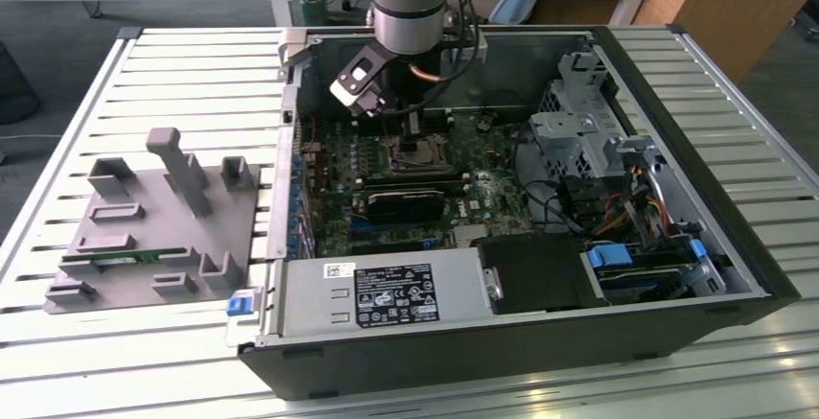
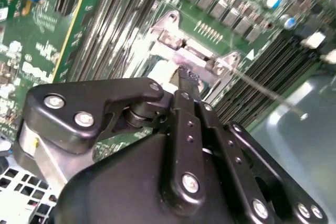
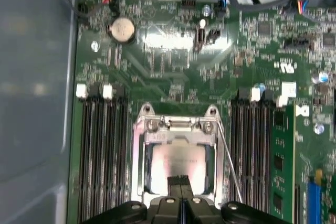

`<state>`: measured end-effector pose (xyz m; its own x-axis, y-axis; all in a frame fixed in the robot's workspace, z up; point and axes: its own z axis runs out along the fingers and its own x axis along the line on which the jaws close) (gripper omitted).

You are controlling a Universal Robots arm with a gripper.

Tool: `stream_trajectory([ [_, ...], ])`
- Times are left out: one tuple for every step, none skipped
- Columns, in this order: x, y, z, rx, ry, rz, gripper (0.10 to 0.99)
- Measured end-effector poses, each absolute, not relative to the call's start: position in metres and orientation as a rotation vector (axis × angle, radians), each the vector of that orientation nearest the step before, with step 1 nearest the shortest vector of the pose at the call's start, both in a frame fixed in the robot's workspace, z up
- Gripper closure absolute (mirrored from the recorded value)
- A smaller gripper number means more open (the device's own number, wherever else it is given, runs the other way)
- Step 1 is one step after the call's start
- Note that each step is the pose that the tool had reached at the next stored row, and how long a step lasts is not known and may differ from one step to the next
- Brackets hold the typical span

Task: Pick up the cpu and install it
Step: 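Close the cpu cover, then install the first cpu locking lever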

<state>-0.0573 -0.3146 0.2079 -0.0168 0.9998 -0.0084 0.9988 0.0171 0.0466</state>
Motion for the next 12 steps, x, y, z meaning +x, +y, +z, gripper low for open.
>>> stream_trajectory([
  [-0.055, -0.315, 0.208, 2.175, 2.212, 0.042, 0.980],
  [-0.054, -0.315, 0.208, 2.175, 2.212, 0.042, 0.980],
  [-0.051, -0.315, 0.208, 2.175, 2.212, 0.042, 0.980],
  [-0.050, -0.315, 0.208, 2.175, 2.212, 0.042, 0.980],
  [-0.048, -0.315, 0.208, 2.175, 2.212, 0.042, 0.980],
  [-0.047, -0.315, 0.208, 2.175, 2.212, 0.042, 0.980],
  [-0.046, -0.315, 0.208, 2.175, 2.213, 0.042, 0.980],
  [-0.043, -0.315, 0.208, 2.175, 2.213, 0.042, 0.980],
  [-0.043, -0.315, 0.208, 2.175, 2.213, 0.042, 0.980],
  [-0.042, -0.315, 0.208, 2.175, 2.212, 0.042, 0.980],
  [-0.042, -0.315, 0.208, 2.175, 2.213, 0.042, 0.980],
  [-0.042, -0.315, 0.208, 2.175, 2.213, 0.042, 0.980],
])
